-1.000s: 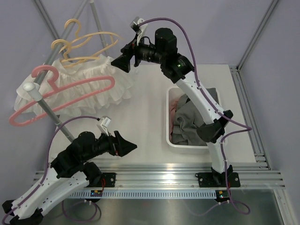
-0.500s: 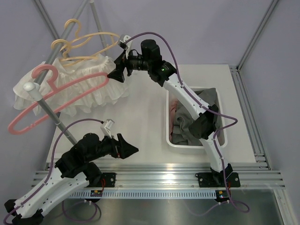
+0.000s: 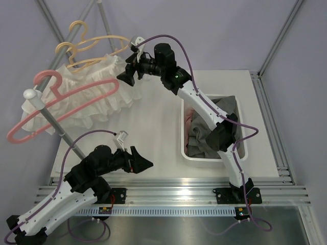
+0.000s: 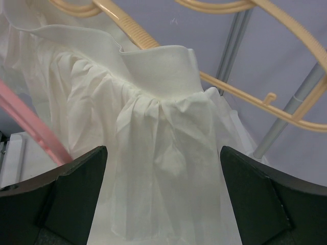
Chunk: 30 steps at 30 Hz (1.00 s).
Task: Remove the skirt from the hanger
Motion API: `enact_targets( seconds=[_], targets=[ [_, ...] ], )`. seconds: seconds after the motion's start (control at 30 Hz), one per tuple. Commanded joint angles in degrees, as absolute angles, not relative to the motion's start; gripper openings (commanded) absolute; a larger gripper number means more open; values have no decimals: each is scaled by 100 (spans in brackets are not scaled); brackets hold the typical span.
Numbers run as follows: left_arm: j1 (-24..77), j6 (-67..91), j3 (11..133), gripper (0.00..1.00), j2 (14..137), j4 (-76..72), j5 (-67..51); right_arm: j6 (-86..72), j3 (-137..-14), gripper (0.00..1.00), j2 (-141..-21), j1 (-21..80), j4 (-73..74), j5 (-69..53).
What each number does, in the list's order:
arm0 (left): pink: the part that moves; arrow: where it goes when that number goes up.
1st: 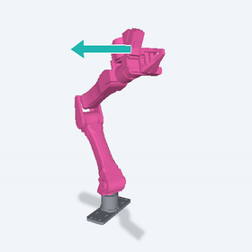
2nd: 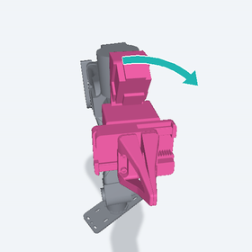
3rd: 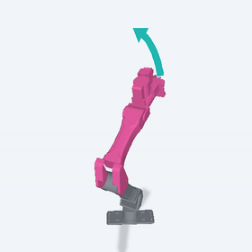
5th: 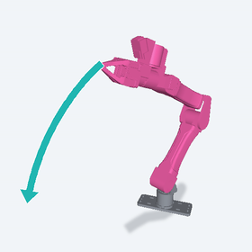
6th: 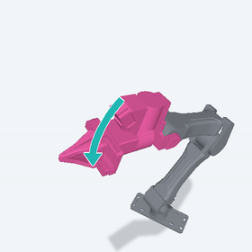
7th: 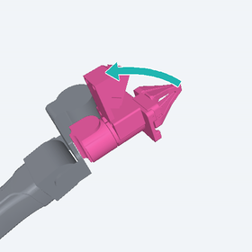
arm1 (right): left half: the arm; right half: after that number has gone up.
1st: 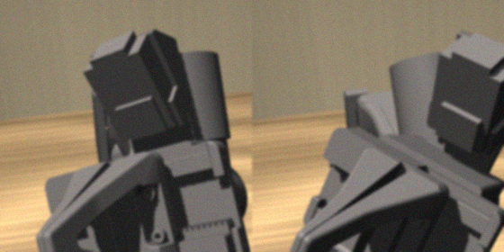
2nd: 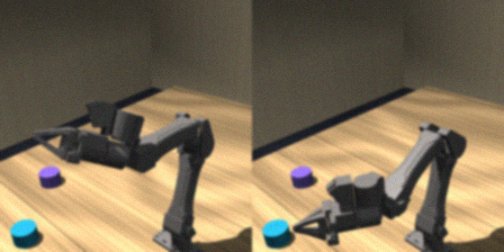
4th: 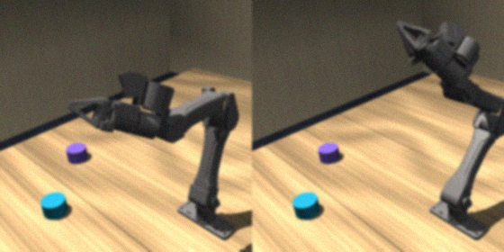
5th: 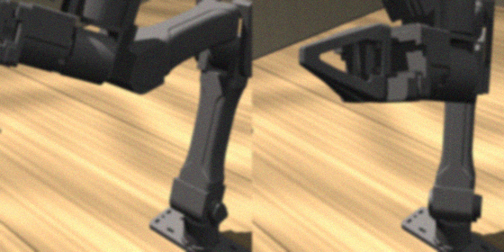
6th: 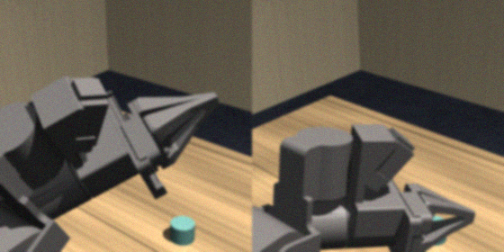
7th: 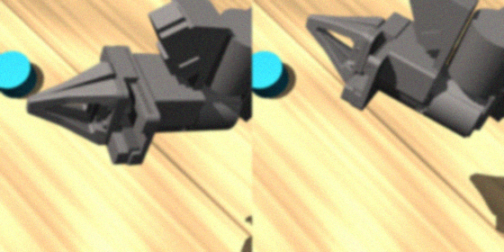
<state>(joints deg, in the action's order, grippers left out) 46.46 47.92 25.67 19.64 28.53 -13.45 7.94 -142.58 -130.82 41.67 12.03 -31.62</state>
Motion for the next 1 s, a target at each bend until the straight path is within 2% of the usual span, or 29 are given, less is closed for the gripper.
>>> enact_targets(
  seconds=[0.0, 0.6, 0.83, 0.97],
  targets=[
    [4658, 4860, 2549, 99, 1907, 2522, -1521, 1090, -14546, 99, -13035, 4105, 977, -2856],
    [4658, 4904, 2452, 99, 1933, 2567, -1494, 985, -15354, 100, -13992, 3823, 598, -3348],
    [4667, 4904, 2426, 99, 2013, 2505, -1468, 440, -15662, 99, -14291, 3814, 413, -4288],
    [4658, 4887, 2435, 99, 2100, 2452, -1476, 36, -15426, 91, -14134, 3815, 317, -5025]
  ],
)
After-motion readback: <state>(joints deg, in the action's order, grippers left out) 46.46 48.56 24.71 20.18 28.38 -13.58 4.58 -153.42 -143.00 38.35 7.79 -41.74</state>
